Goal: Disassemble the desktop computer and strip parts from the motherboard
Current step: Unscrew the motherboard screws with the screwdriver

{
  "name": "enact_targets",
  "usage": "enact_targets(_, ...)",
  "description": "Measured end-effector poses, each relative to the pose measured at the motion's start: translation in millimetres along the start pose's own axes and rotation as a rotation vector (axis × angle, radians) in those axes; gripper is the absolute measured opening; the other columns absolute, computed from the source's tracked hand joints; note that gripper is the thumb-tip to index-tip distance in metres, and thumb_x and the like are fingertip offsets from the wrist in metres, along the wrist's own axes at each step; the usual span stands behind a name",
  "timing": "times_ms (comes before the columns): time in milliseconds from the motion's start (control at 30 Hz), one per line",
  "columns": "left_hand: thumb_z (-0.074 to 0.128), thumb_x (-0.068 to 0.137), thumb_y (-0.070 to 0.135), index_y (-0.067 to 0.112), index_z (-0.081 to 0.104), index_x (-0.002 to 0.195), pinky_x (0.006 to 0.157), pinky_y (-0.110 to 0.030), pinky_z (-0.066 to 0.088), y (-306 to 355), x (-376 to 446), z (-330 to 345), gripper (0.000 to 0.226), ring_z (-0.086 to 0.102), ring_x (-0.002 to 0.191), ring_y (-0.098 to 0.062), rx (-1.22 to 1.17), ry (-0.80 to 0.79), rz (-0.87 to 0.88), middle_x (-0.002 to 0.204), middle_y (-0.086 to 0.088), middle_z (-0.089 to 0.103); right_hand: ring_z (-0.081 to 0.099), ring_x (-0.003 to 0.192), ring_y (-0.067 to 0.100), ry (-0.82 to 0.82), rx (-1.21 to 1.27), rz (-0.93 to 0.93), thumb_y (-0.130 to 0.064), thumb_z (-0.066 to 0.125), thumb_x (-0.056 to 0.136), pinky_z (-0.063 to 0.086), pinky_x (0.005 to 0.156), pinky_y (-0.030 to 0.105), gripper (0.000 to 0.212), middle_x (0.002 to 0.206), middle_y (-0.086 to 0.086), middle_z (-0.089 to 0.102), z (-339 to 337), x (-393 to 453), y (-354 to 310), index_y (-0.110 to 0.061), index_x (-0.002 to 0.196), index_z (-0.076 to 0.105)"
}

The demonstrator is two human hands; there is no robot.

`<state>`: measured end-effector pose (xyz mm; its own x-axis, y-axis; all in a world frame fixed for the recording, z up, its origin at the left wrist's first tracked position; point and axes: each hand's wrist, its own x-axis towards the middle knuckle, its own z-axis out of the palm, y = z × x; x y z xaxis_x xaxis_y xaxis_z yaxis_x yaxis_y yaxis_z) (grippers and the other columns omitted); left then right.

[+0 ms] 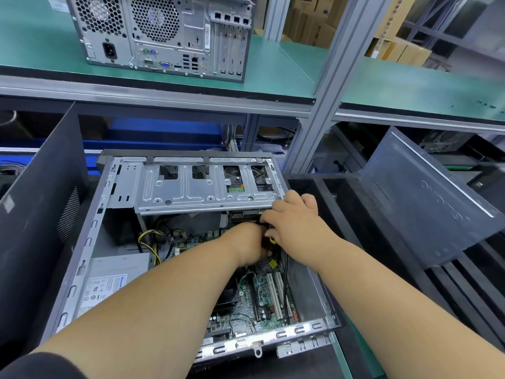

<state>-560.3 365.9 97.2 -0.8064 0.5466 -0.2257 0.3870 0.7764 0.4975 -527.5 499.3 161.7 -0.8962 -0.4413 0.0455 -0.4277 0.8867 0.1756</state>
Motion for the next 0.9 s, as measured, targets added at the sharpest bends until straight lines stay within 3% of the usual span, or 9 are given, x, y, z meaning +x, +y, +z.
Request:
enact_targets(167,0.064,0.088,0.031,0.017,0.063,0.115,0.081,-0.029,0.045,-1,0,1,0.031,0.059,0.103,-0.028,0.002,-0.013,-0.008,0.112,-0.008,0.066,0.042,0.107,0.019,-0.024,0.025,0.026,-0.008,0.062,0.08,0.018,0.085,0.037,0.044,0.11,-0.009,0.056,-2,2,2,-0.03,0.119,0.057)
enact_targets(233,0.064,0.087,0.031,0.016,0.064,0.113,0.082,-0.03,0.047,-2,1,1,0.03,0.059,0.102,-0.028,0.006,-0.022,-0.013,0.11,-0.008,0.066,0.044,0.105,0.019,-0.037,0.026,0.016,-0.012,0.059,0.082,0.019,0.084,0.037,0.037,0.107,-0.008,0.056,-1,2,4,-0.027,0.115,0.058)
enact_targets(300,0.063,0.088,0.029,0.014,0.063,0.111,0.08,-0.032,0.048,-3,1,2,0.028,0.06,0.099,-0.029,0.018,-0.024,-0.014,0.108,-0.01,0.065,0.044,0.106,0.019,-0.035,0.041,0.001,-0.03,0.057,0.091,0.019,0.084,0.036,0.022,0.105,-0.008,0.058,2,1,7,-0.025,0.113,0.059)
enact_targets(367,0.063,0.088,0.029,0.013,0.061,0.112,0.079,-0.033,0.048,-3,1,2,0.03,0.06,0.099,-0.03,0.034,-0.025,-0.014,0.109,-0.011,0.064,0.044,0.106,0.019,-0.035,0.04,-0.015,-0.042,0.053,0.095,0.017,0.085,0.036,0.025,0.106,-0.01,0.059,4,0,8,-0.025,0.114,0.059)
enact_targets(600,0.065,0.086,0.024,0.015,0.062,0.116,0.077,-0.031,0.049,-4,1,2,0.032,0.061,0.099,-0.027,0.067,-0.047,-0.024,0.108,-0.008,0.066,0.042,0.109,0.017,-0.039,0.057,-0.038,-0.02,0.053,0.096,0.018,0.085,0.037,0.026,0.109,-0.011,0.058,2,-1,12,-0.029,0.12,0.058)
enact_targets(900,0.063,0.085,0.019,0.018,0.064,0.116,0.085,-0.039,0.054,-4,1,1,0.031,0.062,0.098,-0.028,0.105,-0.077,-0.02,0.107,-0.005,0.067,0.043,0.11,0.016,-0.024,0.063,-0.036,-0.02,0.055,0.096,0.016,0.087,0.036,0.027,0.112,-0.012,0.06,0,-3,12,-0.029,0.121,0.06)
